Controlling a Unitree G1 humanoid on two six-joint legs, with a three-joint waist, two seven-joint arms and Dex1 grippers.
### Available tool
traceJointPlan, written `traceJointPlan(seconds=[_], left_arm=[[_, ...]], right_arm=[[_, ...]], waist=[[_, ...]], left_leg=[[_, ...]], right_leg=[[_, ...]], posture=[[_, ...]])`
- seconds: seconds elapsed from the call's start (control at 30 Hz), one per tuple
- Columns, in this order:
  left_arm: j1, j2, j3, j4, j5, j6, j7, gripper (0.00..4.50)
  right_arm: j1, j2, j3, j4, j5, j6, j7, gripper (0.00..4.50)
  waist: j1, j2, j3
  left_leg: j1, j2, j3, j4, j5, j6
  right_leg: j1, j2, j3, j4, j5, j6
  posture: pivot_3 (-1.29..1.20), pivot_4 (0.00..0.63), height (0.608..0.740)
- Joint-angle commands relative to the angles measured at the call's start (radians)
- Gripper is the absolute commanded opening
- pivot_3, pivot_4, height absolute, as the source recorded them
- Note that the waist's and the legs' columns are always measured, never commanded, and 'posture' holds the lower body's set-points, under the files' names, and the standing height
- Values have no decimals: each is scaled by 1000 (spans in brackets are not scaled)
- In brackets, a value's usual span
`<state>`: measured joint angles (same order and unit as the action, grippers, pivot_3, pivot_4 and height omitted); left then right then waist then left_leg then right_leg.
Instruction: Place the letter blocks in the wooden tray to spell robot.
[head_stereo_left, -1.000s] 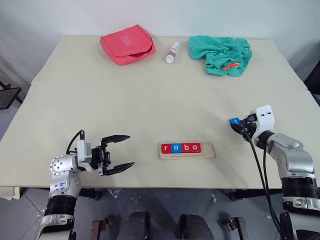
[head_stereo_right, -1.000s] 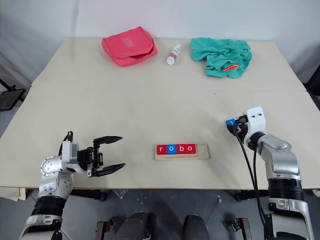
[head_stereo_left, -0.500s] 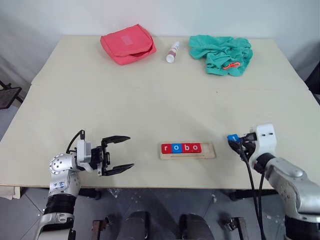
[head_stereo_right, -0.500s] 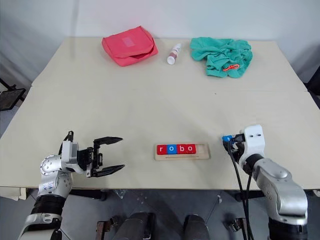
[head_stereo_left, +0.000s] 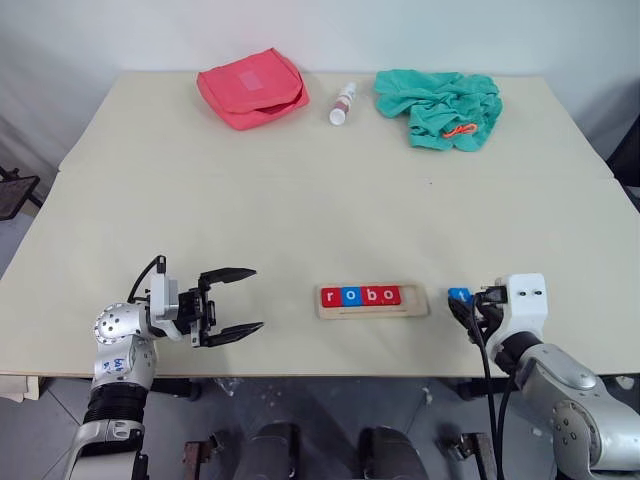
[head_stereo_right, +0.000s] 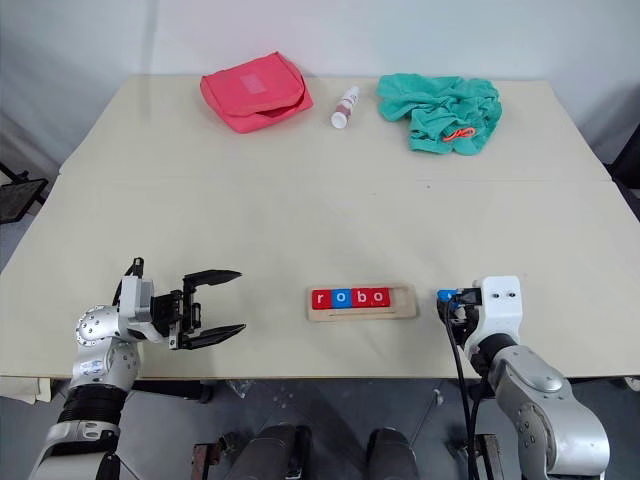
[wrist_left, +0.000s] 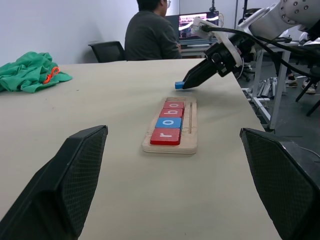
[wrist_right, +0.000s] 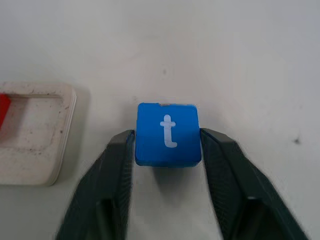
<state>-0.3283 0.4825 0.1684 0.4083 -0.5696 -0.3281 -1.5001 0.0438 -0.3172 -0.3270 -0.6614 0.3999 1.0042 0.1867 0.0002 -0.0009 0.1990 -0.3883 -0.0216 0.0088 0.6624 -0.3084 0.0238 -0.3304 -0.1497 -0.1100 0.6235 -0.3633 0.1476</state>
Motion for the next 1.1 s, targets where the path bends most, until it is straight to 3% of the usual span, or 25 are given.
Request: traceJointPlan(seconds=[0.03,0.13,0.3,0.6,0.8,0.93,1.1], left_arm=[[5,3,2,-25,-12,-3,-31,4500],[9,2,3,-31,-13,-3,-29,4500],[21,-2,2,-46,-15,-3,-23,4500],[35,-16,-2,-72,-12,-2,-6,4500],[46,-27,-3,-85,-7,-4,6,4500],[79,-31,2,-125,-9,-1,25,4500],[119,-27,10,-170,-10,1,59,4500]], right_arm=[[9,-11,-12,-35,-5,-47,0,3550],[19,-34,-9,-28,-4,-68,25,4473],[39,-191,12,13,12,-134,203,4473],[0,-528,109,254,-47,-428,599,4473],[-236,-686,273,572,-153,-689,880,4473],[-435,-699,398,784,-242,-830,1027,4473],[-559,-684,493,940,-320,-943,1136,4473]], waist=[[0,0,0],[0,0,0],[0,0,0],[1,0,0],[-1,0,0],[-4,0,0],[1,0,0]], left_leg=[[0,0,0,0,0,0],[0,0,0,0,0,0],[0,0,1,0,0,0],[0,0,2,1,0,1],[0,1,2,1,0,1],[0,1,2,1,0,1],[-1,1,0,2,0,1]], right_leg=[[0,0,0,0,0,0],[0,0,0,0,0,0],[0,0,0,0,0,0],[1,0,0,-2,0,0],[2,0,0,-3,0,0],[2,0,-1,-4,0,0],[2,-1,-4,-4,0,0]], posture=[[0,150,740],[0,150,740],[0,150,740],[0,150,740],[0,150,740],[0,150,740],[0,150,740]])
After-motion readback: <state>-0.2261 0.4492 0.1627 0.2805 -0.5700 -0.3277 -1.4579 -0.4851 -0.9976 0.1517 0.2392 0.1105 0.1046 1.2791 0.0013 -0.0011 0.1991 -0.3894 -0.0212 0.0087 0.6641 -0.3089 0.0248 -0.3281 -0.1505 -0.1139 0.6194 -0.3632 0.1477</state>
